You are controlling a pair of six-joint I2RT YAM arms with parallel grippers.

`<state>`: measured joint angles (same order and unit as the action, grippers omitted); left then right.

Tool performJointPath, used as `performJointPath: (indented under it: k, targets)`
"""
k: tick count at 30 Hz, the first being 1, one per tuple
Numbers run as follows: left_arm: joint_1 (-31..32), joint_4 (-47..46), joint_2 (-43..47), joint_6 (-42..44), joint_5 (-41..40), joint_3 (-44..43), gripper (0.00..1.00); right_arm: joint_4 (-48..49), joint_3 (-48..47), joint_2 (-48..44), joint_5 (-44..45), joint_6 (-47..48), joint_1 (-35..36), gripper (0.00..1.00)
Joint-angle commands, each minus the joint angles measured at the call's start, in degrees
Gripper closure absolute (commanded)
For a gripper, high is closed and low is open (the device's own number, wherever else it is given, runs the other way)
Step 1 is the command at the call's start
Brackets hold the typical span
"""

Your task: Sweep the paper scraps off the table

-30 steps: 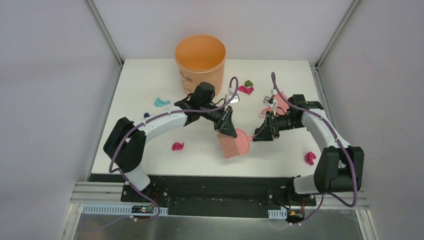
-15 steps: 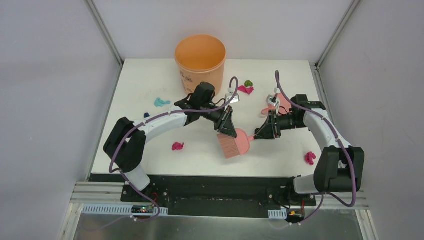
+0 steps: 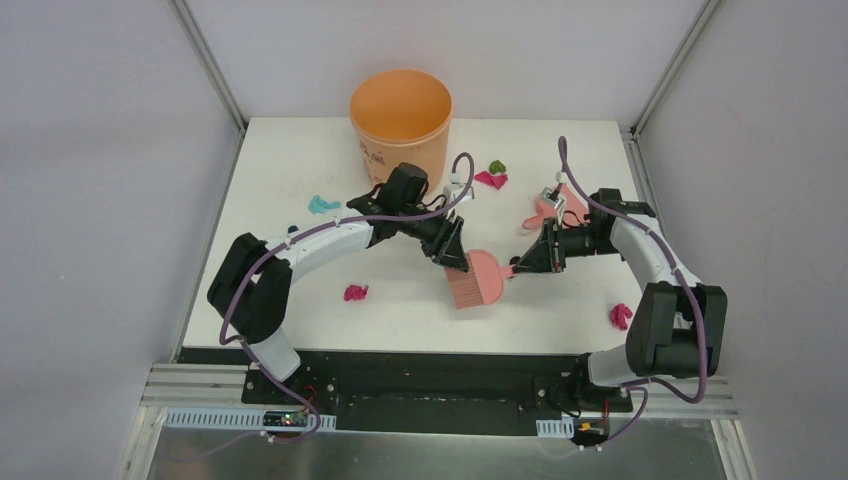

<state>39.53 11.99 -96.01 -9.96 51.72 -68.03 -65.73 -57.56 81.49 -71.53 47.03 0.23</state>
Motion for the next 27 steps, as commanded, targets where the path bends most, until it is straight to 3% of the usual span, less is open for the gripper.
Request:
performJointPath:
  k: [1,5,10,15,21,27]
  targets:
    - [-0.5,3.9,2.6,3.9,-6.4,-2.7,0.54,5.1,-3.4,3.1,-0.6,-6.4,-6.6,1.0]
    - [0.6,4.3,4.7,5.7,-10.3,-1.4,0.43,-1.5,-7.5,3.7,-2.3,-3.2,-10.8,1.0]
    - [6.6,7.0,5.4,10.7,-16.8,-2.1,0.35,-0.2,-10.7,-0.4,-1.1,-8.1,-15.2,1.0]
    - [9.6,6.6,2.9,10.8,-24.0,-5.7,0.36,18.2,-9.1,-5.9,4.5,-31.7,-21.6,1.0]
    - [12.7,9.0,-2.1,11.7,-38.7,-16.1,0.33,41.1,2.0,-19.3,30.5,-53.9,-27.2,1.0]
    - [14.8,17.8,-19.0,13.5,-44.2,-39.0,0.33,46.4,6.5,-27.0,39.0,-60.1,-31.7,1.0]
